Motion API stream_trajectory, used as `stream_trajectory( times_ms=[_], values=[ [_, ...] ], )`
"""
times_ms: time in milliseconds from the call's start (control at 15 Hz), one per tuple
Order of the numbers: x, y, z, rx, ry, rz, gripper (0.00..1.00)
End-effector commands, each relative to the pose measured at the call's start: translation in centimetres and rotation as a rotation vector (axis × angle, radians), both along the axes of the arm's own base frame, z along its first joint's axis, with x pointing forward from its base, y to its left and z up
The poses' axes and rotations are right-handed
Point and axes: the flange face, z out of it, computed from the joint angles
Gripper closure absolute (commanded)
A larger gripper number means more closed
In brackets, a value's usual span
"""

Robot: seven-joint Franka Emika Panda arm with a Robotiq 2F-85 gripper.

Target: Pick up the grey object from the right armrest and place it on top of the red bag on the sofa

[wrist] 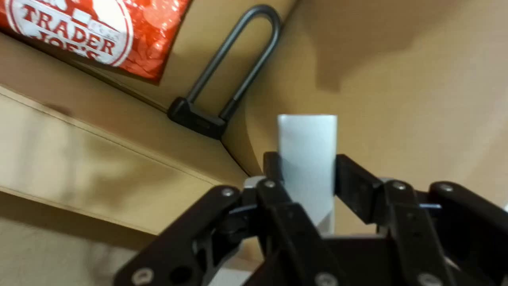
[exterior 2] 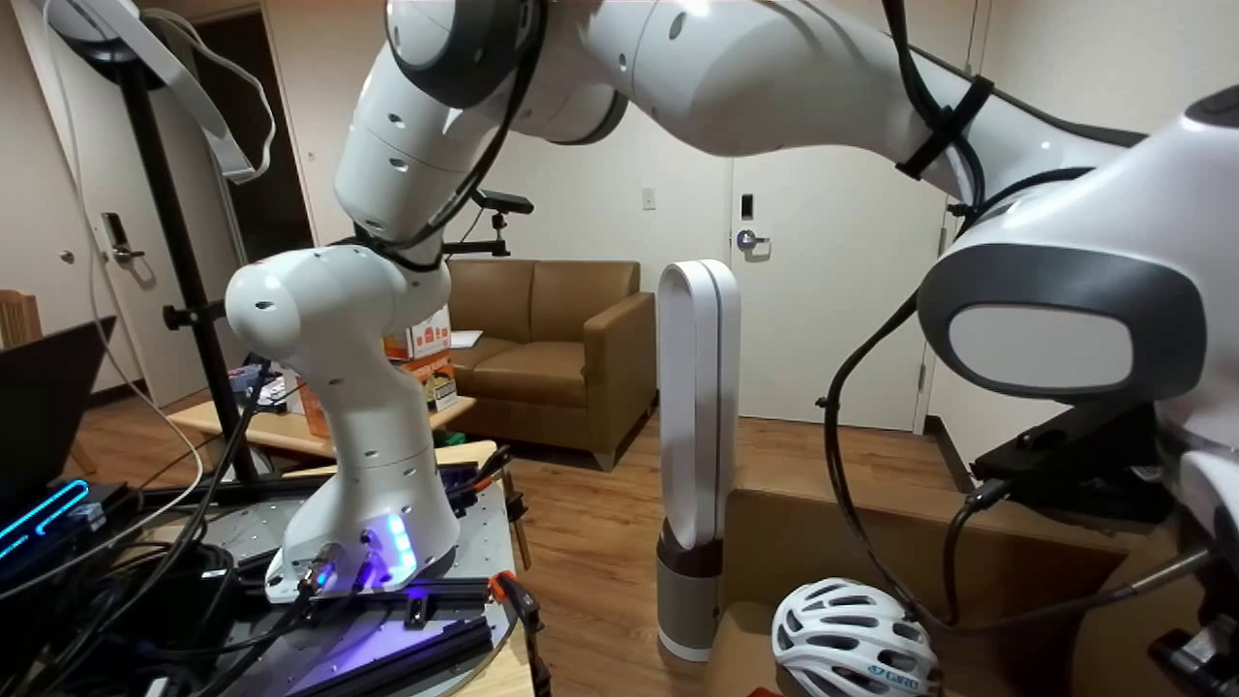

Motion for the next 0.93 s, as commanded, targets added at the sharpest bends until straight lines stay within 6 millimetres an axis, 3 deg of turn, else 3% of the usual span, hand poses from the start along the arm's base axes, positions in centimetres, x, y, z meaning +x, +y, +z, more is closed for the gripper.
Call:
stream_trajectory(
  times_ms=[0, 67, 200, 267, 533, 667, 867],
  values=[
    [2.2, -0.1, 3.0, -0.069, -0.086, -0.14, 0.88],
    [1.7, 0.2, 1.7, -0.052, -0.034, -0.069, 0.63],
    [2.6, 0.4, 2.7, -0.069, -0.06, -0.099, 0.63],
    [2.5, 0.6, 2.8, -0.052, -0.002, -0.095, 0.88],
    [2.5, 2.1, 4.5, 0.064, 0.227, -0.005, 0.88],
    [3.4, 2.2, 6.8, 0.082, 0.31, -0.05, 0.88],
    [5.3, 2.4, 10.2, 0.097, 0.293, -0.135, 0.88]
  ],
)
